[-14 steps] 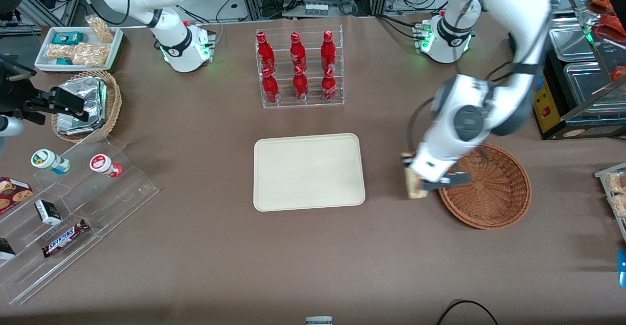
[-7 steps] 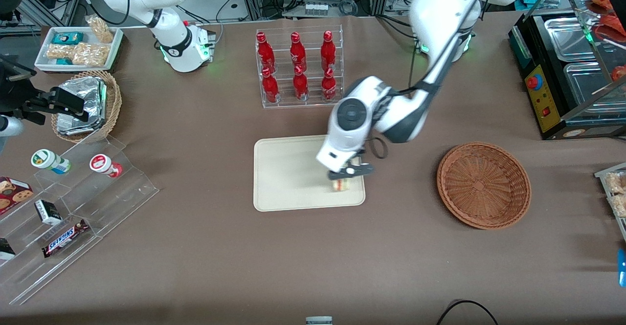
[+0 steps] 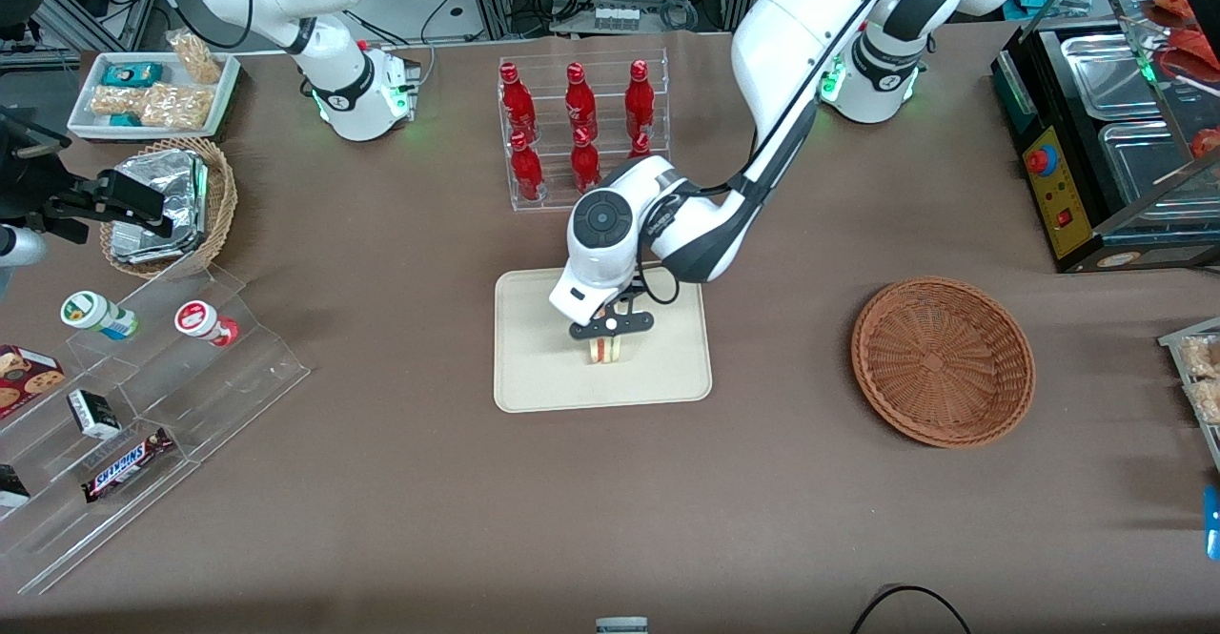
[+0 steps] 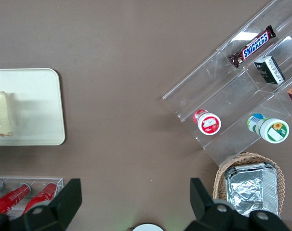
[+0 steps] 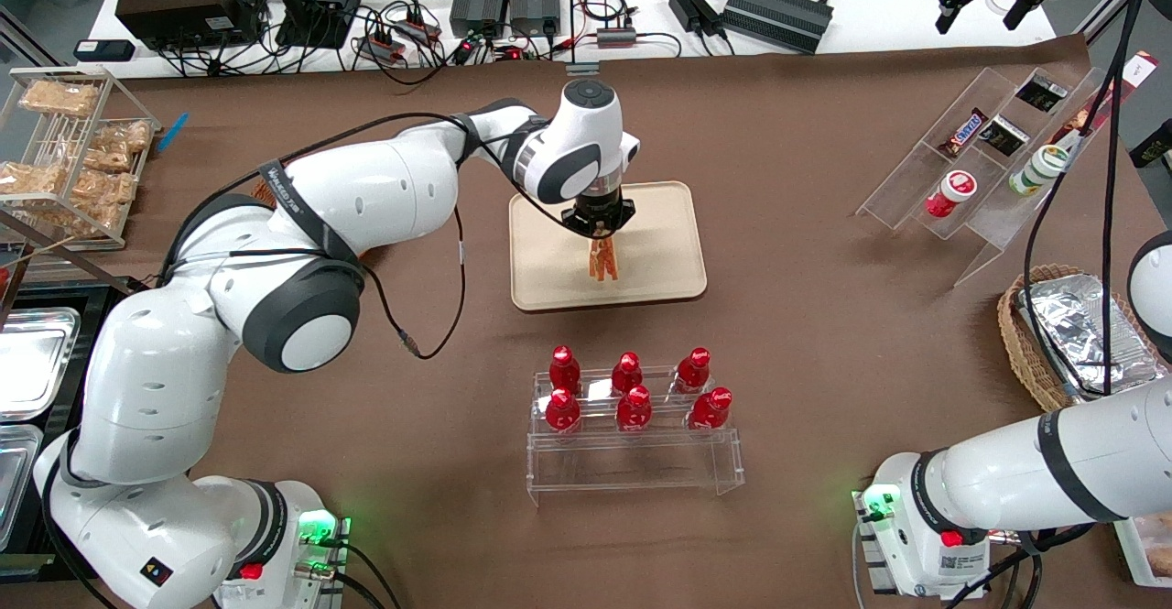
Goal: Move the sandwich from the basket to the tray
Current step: 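Carry the sandwich with the left gripper over the cream tray and lower it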
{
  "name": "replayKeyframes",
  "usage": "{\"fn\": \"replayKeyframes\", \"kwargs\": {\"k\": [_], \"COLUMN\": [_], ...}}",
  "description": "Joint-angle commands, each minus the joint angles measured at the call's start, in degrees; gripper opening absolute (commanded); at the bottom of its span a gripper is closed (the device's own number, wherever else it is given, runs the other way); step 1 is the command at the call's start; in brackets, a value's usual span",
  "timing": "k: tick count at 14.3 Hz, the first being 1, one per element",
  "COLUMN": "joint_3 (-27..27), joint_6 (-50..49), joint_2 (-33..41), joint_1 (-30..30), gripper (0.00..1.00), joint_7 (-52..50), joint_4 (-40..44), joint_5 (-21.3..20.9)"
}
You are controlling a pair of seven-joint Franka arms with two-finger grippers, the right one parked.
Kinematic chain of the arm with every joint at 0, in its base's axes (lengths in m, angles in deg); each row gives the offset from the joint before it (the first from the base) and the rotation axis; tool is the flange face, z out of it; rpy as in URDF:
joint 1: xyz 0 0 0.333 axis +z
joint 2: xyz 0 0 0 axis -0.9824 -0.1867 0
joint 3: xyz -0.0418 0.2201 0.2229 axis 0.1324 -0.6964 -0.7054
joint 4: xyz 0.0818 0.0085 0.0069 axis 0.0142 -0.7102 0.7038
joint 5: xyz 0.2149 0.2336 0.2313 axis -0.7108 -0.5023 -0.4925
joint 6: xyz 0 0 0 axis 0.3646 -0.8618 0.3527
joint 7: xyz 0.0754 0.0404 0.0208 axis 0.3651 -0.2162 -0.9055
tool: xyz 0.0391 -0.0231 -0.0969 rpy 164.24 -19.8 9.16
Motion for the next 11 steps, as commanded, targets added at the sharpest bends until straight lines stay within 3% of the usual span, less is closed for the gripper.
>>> {"fn": "replayKeyframes", "kwargs": {"k": [1,2,3,4,8,11], "joint_3": [-0.8,-0.9,-0.9,-0.9,-1.2,-4.2], "joint_6": [1.8,2.1,1.6,0.9,-9.5,-18.5], "joint_2": [-2.6,-2.7,-2.1,-0.9,8.4,15.0], "joint_1": [-1.3,-1.3,-1.2,-1.1,-0.7,-0.1], "gripper": [0.10,0.22,0.77,1.00,1.00,1.00], "joint_7": [-1.1,-1.1,-1.1,-1.3,-1.1,1.1], "joint_4": [2.1,2.1,2.1,2.1,1.5,0.8], "joint_5": [-0.6,-0.7,-0.6,-0.6,-0.9,-1.5]}}
